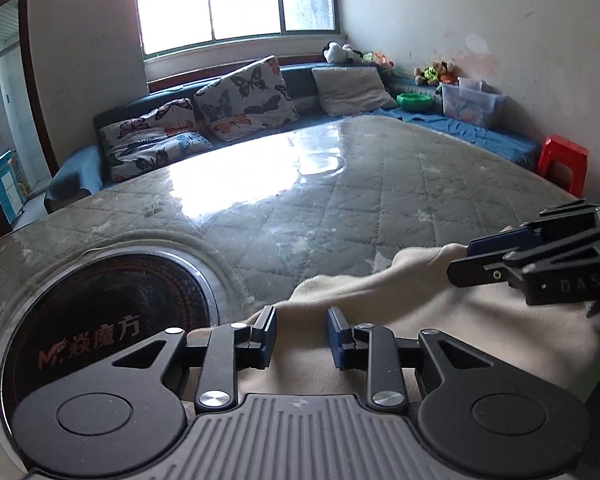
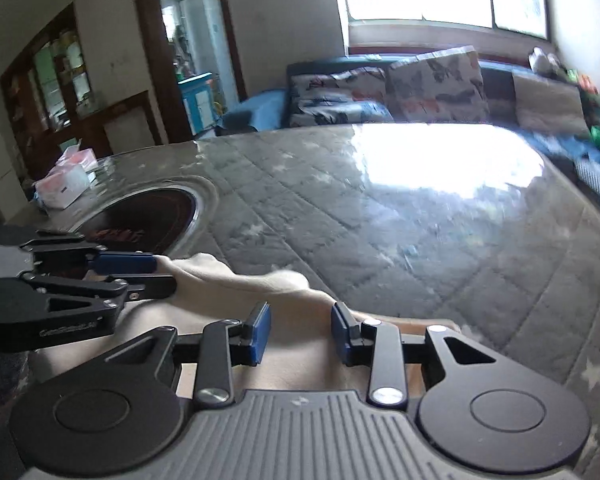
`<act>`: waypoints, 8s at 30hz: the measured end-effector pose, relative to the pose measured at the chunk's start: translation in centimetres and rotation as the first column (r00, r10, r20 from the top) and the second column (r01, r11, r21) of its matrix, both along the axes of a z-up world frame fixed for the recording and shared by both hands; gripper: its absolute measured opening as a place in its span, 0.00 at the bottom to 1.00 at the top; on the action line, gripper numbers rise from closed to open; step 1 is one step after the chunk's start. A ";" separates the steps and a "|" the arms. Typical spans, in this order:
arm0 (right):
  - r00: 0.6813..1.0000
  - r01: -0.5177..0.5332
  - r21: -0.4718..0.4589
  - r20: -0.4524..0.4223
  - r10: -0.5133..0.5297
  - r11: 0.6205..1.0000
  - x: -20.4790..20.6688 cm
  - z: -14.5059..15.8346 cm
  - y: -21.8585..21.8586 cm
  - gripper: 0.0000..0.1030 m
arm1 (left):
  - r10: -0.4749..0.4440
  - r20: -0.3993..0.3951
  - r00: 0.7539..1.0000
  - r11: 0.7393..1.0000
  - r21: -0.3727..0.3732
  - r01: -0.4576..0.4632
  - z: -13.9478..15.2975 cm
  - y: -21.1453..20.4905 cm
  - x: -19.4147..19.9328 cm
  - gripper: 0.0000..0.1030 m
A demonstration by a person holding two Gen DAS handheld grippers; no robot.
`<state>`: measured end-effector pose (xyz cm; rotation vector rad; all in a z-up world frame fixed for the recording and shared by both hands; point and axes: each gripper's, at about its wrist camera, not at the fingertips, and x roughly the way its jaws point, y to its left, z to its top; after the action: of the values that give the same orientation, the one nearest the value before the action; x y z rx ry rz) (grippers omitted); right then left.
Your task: Fold clothes
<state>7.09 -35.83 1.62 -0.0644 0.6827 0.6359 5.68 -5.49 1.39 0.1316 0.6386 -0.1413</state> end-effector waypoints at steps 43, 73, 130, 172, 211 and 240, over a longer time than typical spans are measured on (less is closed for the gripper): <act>0.987 -0.027 -0.119 0.153 0.045 0.993 -8.8 -0.7 0.6 0.74 | 0.051 0.060 0.997 0.998 -0.038 -0.049 -0.9 -0.2 -8.3 0.33; 0.982 0.069 -0.072 0.182 -0.055 0.995 -10.2 0.7 -5.3 0.75 | 0.088 0.039 0.995 0.982 -0.171 -0.081 0.4 1.0 -11.4 0.43; 0.997 0.011 -0.136 0.083 0.000 0.991 0.6 -0.1 3.4 0.46 | 0.246 0.011 0.969 0.968 -0.061 -0.245 -0.1 5.2 -3.5 0.38; 0.969 -0.151 -0.209 0.164 0.187 0.966 -4.7 0.1 8.3 0.89 | 0.207 0.003 0.978 0.974 -0.091 -0.206 -0.5 3.2 -8.6 0.68; 0.995 0.051 -0.285 0.096 -0.025 0.957 -0.7 1.0 9.9 1.00 | 0.173 -0.028 0.985 0.952 -0.250 -0.174 -1.6 6.3 -8.5 1.00; 0.960 0.060 -0.207 0.279 0.000 0.977 -11.4 0.0 1.1 1.00 | 0.224 -0.032 0.974 0.963 -0.148 -0.226 -1.7 4.1 -8.1 1.00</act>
<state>-4.32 -34.70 1.62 -0.3364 0.4765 0.5097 -2.45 -1.43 -0.30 -0.0883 0.6510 0.0296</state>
